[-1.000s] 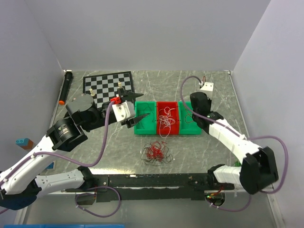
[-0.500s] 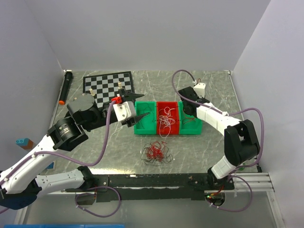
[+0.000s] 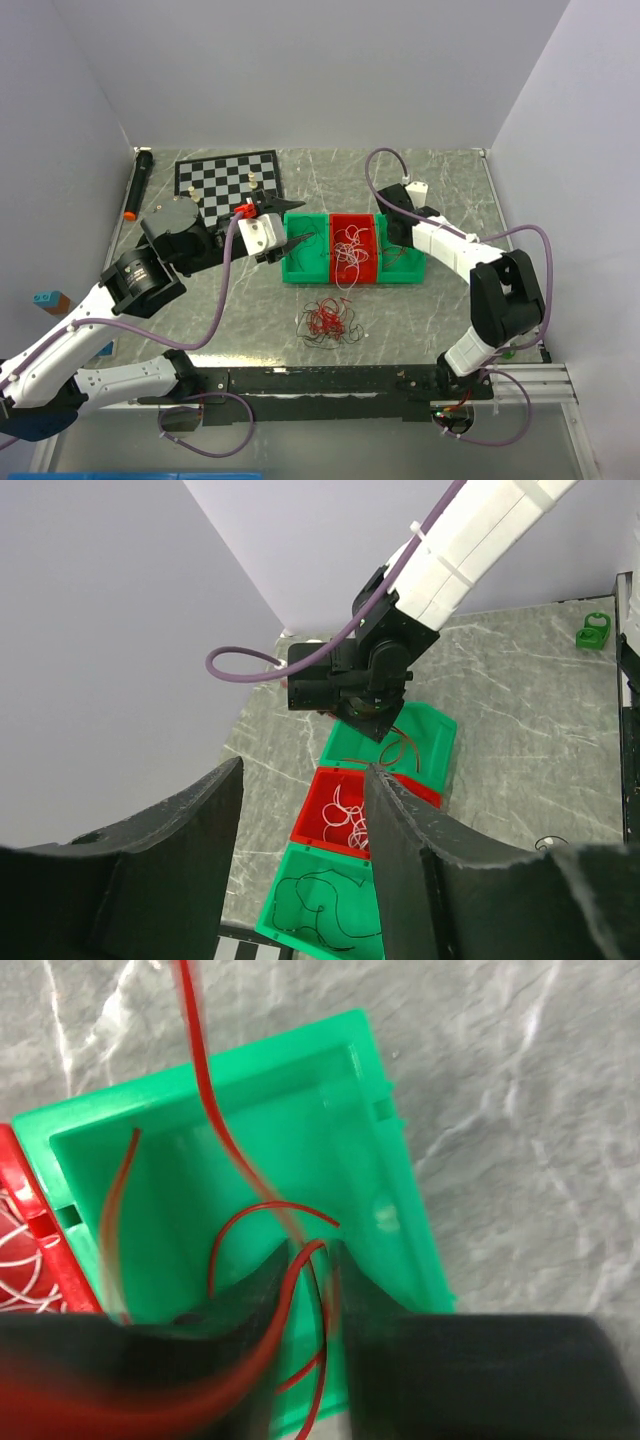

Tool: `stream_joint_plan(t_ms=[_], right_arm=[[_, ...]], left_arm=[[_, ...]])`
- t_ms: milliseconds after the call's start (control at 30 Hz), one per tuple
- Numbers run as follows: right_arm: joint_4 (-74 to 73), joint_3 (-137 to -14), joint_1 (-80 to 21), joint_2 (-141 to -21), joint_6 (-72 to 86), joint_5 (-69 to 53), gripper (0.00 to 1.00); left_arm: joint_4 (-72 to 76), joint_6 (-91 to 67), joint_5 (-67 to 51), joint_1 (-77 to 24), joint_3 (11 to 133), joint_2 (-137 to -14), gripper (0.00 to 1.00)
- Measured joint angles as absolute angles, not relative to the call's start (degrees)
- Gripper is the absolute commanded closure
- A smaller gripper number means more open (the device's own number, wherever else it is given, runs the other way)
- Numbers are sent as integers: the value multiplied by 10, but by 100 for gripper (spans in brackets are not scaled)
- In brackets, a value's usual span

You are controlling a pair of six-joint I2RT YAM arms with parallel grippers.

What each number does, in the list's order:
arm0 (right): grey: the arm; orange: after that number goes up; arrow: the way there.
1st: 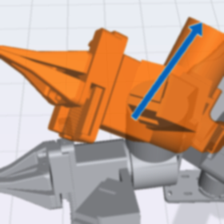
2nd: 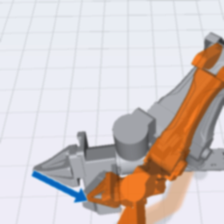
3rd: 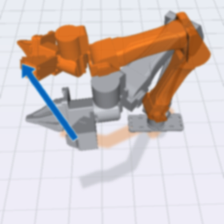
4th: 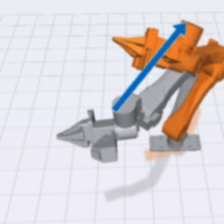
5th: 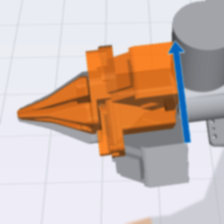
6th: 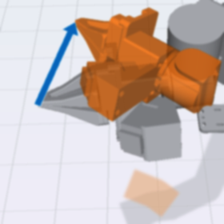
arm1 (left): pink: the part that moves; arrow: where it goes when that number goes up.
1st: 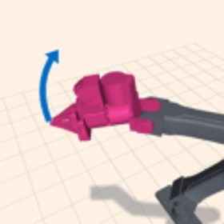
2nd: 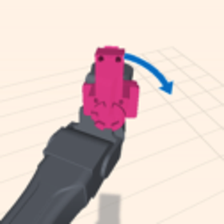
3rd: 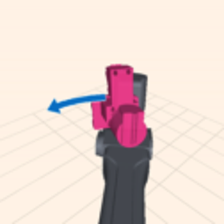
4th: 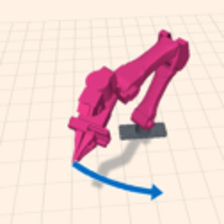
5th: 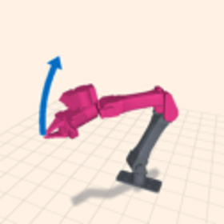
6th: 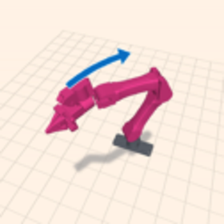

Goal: Untangle the cables

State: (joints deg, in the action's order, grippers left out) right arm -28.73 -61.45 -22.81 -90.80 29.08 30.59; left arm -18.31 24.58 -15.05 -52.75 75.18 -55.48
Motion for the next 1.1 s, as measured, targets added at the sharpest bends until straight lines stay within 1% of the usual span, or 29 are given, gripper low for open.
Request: stream_joint_plan(t_ms=[33, 67, 200, 300, 500, 700, 733, 833, 967, 1100], right_arm=[[-287, -615, -228, -911, 292, 298, 47], [-288, -615, -228, -914, 296, 292, 45], [-294, -614, -228, -912, 304, 268, 40], [-302, -614, -228, -890, 306, 245, 40], [-318, -614, -228, -795, 307, 215, 43], [-326, -594, -228, -672, 311, 198, 50], [-326, -585, -228, -648, 311, 193, 51], [-316, -535, -227, -568, 311, 166, 55], [-282, -457, -231, -498, 310, 108, 61], [-257, -374, -283, -465, 311, 78, 61]], left_arm=[[-183, 246, -150, -528, 752, -555, 45], [-183, 246, -151, -528, 752, -555, 47], [-183, 248, -151, -528, 743, -552, 48], [-183, 250, -153, -528, 735, -552, 48], [-185, 264, -167, -528, 699, -550, 46], [-203, 291, -183, -528, 618, -546, 39], [-207, 294, -186, -528, 606, -547, 36], [-216, 309, -198, -528, 568, -552, 29], [-222, 343, -219, -528, 539, -573, 20], [-239, 398, -245, -527, 511, -605, 14]])
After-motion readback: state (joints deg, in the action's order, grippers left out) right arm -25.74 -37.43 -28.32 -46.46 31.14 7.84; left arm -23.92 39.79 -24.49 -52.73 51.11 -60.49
